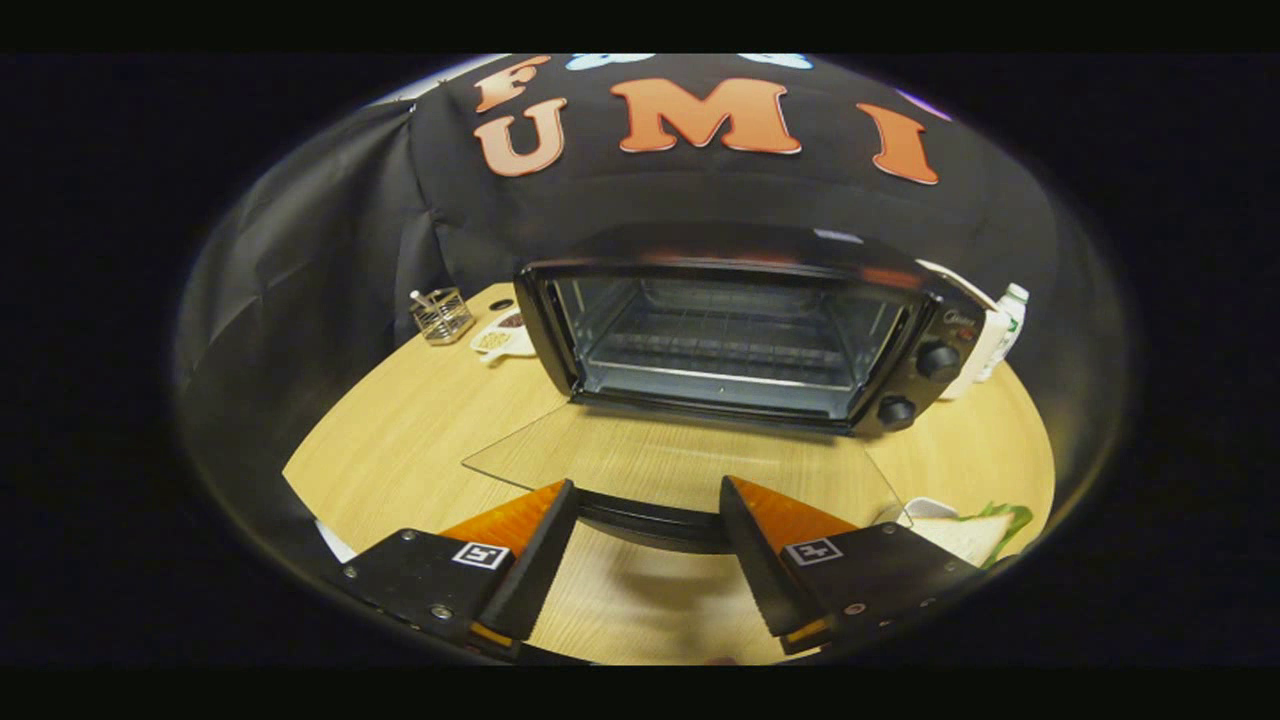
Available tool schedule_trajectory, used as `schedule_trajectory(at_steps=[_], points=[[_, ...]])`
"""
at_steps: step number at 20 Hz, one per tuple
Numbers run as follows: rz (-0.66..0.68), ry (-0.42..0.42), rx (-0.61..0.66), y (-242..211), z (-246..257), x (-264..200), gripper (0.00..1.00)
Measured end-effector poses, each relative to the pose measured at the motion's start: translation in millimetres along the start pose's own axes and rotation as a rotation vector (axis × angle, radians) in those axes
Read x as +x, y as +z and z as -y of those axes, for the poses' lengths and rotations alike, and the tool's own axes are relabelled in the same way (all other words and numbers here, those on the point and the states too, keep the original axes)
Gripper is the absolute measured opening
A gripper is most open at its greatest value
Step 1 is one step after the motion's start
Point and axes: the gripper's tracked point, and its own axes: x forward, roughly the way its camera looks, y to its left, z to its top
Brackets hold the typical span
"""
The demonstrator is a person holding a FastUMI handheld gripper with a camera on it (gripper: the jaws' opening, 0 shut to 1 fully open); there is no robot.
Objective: Open the toaster oven, put the food inside, and close the toaster oven door.
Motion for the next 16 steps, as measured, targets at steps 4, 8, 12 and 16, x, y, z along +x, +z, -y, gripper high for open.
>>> schedule_trajectory(at_steps=[4,8,12,16], points=[[-0.132,0.025,0.052,-28.8,-1.0,19.6,0.84],[-0.154,0.040,0.103,-33.8,2.4,29.5,0.82],[-0.191,0.091,0.166,-36.7,4.1,5.5,0.80],[-0.141,0.089,0.222,-28.4,35.2,-42.7,0.85]])
